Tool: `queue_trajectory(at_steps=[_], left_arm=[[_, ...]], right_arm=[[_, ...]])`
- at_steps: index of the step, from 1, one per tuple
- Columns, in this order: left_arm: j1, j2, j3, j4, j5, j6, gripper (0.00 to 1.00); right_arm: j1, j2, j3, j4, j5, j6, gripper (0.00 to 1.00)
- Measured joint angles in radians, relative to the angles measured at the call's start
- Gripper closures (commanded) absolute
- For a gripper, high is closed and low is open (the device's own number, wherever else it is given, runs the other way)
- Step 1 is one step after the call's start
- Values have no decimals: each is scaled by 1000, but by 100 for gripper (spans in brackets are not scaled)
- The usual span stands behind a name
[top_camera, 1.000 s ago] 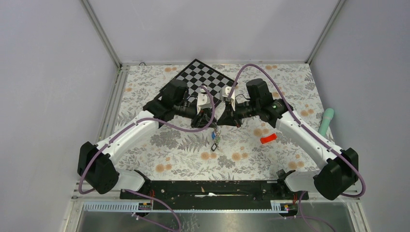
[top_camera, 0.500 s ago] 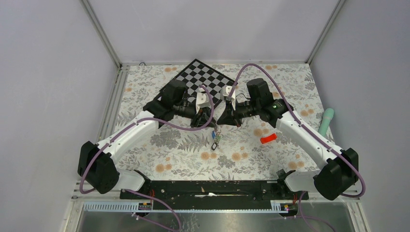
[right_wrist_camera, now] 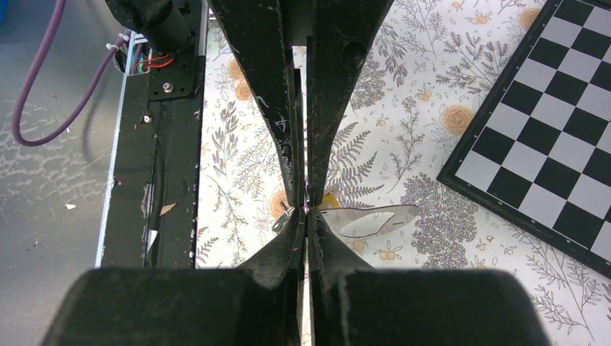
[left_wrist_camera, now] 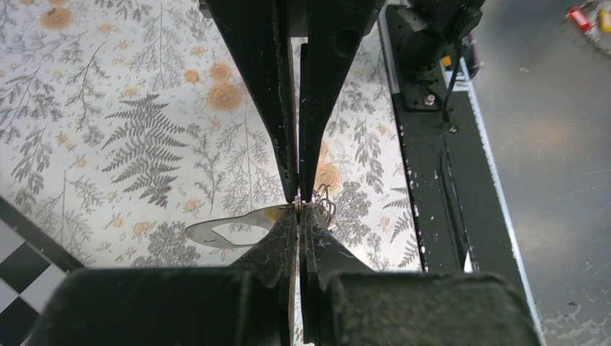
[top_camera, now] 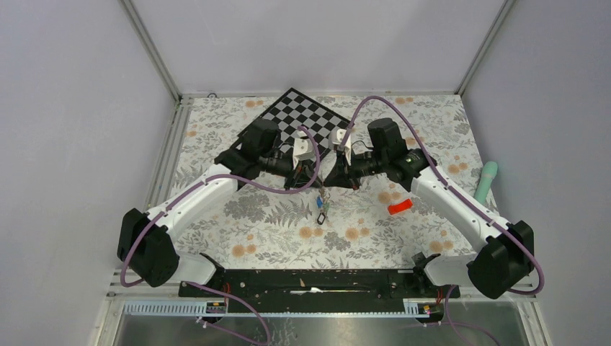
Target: Put the keys on the keyring
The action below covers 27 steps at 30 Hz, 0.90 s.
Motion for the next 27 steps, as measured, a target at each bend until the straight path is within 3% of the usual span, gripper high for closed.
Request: queue_trajectory(at_steps=[6, 14, 19, 27], left_arm=[[-11, 6, 80, -159, -113, 95, 100], [-63, 17, 199, -342, -321, 294, 100], [-120, 17, 213, -419, -417, 372, 100], [-139, 17, 235, -439, -418, 384, 100]], right_arm=[[-10, -13, -31, 25, 2, -1, 65], [-50, -54, -48, 52, -26, 19, 50], [-53, -51, -55, 112, -84, 76, 45], [-53, -21, -108, 210, -150, 151, 47]])
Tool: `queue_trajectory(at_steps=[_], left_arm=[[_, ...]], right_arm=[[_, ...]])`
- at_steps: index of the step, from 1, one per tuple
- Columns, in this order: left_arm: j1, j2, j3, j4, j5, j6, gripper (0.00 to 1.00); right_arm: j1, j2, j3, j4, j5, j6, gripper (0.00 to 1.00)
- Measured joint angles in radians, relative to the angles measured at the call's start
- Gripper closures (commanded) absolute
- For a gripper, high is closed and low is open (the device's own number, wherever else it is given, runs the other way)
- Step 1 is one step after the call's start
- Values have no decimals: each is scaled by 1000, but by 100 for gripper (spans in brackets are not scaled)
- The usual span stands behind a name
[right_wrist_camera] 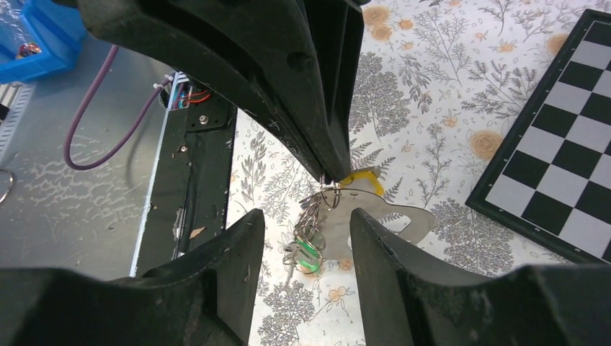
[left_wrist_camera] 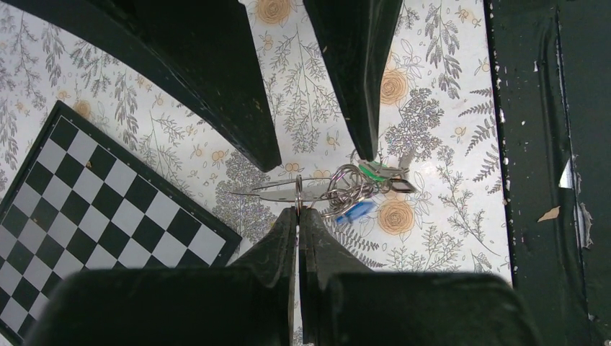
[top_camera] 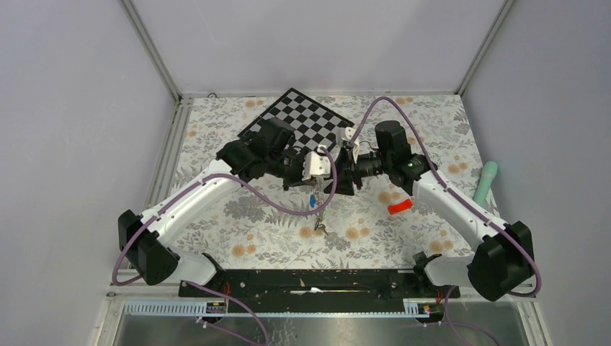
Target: Put the keys on the keyring
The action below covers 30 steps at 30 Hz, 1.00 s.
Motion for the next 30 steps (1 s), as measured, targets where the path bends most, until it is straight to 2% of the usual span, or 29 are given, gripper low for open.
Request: queue_trajectory(at_steps=[12, 18, 23, 30], left_arm=[[0, 4, 14, 1, 43, -39, 100], [0, 5, 14, 2, 54, -52, 100], [0, 16, 14, 4, 61, -66, 100], [2, 19, 14, 19, 62, -100, 100]], right_arm=[[0, 20, -18, 69, -33, 56, 54], [0, 24, -18, 79, -34, 69, 71], [2, 35, -18, 87, -34, 78, 76], [3, 38, -18, 98, -44, 90, 99]])
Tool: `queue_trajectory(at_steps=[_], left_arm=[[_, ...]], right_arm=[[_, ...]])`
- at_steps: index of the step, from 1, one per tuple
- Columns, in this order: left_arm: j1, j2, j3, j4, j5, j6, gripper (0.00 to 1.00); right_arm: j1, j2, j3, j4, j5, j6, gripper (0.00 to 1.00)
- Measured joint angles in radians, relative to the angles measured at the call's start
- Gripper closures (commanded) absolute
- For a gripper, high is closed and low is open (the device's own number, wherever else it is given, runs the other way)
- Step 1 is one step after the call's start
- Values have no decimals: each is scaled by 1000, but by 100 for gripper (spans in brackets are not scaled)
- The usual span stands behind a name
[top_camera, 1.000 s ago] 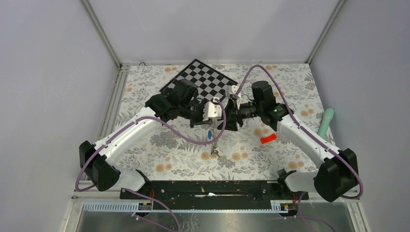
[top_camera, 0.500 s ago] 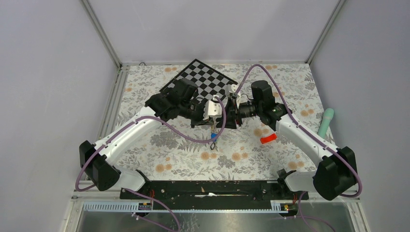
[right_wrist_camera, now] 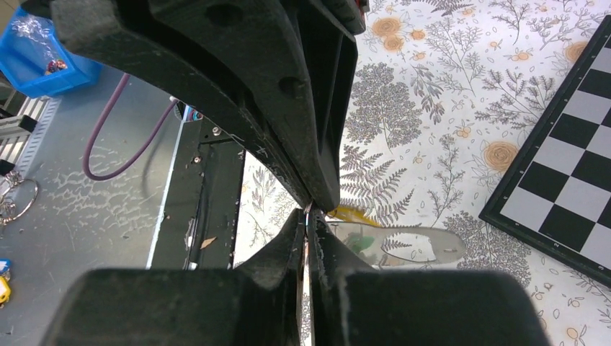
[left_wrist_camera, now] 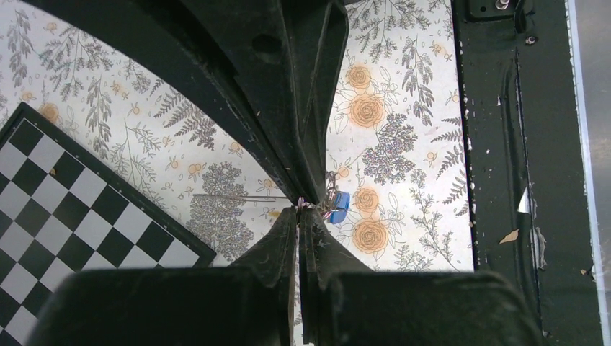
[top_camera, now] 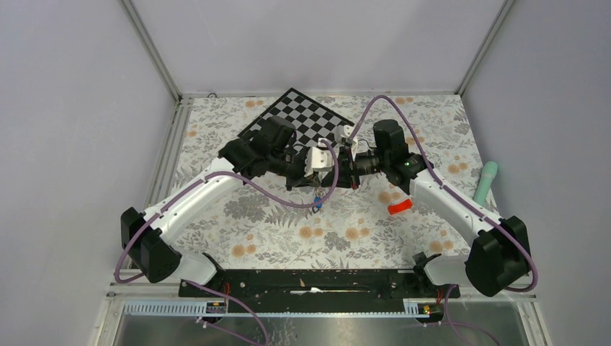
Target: Put the keys on the keyring
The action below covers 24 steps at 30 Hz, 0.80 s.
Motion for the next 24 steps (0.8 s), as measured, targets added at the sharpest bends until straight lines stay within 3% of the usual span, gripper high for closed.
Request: queue_trajectory(at_steps=[6, 11, 14, 18, 24], left_arm=[[10, 10, 0, 7, 15, -37, 97], [53, 11, 0, 17, 89, -61, 64], [104, 11, 0, 42, 166, -76, 54], [161, 7, -4, 78, 252, -90, 50], [172, 1, -23, 162, 320, -151, 53]], right_arm=[[0, 0, 0, -8, 5, -4, 100], [0, 0, 26, -33, 21, -11, 100], [-1, 0, 61, -73, 31, -18, 100], [-2, 0, 103, -96, 30, -23, 100], [-3, -1, 120, -113, 22, -23, 100]])
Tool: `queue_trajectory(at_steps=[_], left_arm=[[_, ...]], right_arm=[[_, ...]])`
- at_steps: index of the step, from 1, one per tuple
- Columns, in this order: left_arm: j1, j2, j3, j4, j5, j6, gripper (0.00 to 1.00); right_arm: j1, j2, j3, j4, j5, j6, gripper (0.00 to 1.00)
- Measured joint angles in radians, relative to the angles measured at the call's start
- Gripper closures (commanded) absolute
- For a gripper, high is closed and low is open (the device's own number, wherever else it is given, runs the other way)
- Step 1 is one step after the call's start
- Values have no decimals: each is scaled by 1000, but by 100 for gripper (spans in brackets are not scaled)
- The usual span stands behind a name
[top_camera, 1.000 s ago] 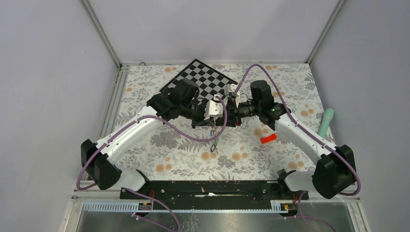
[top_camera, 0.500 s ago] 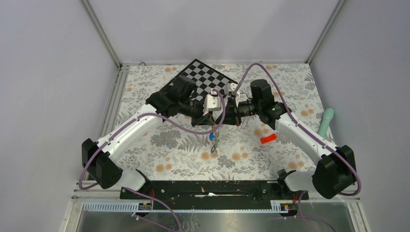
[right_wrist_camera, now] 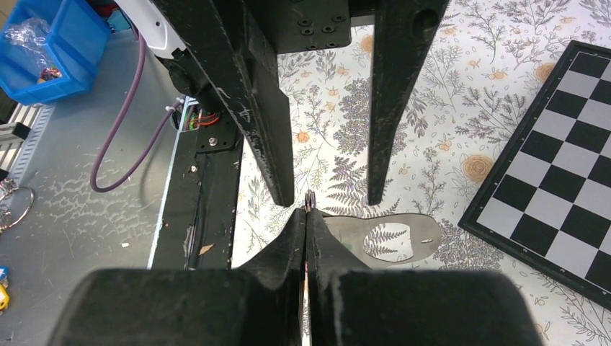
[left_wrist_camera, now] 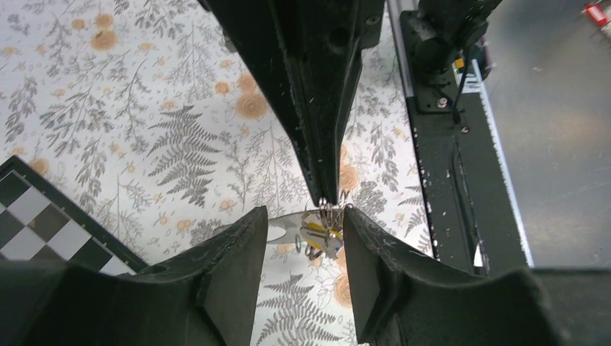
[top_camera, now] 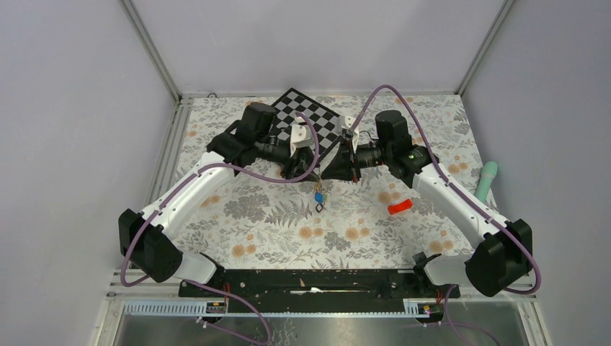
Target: Put the keys on the keyring
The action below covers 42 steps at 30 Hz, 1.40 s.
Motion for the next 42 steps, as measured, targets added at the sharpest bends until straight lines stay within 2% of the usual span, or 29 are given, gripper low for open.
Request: queue_trajectory(at_steps=[5, 13, 22, 42], left_arm=[[0, 0, -24, 73, 50, -73, 59], [2, -13, -90, 134, 59, -137, 58], [19, -37, -144, 202, 69, -187, 68], [12, -22, -148, 261, 114, -250, 75]], right_arm=[[-5, 0, 0, -6, 0, 0, 100], [-8, -4, 0, -15, 1, 0, 100], [-18, -4, 0, -14, 2, 2, 100], [-23, -4, 0, 9, 2, 36, 100]])
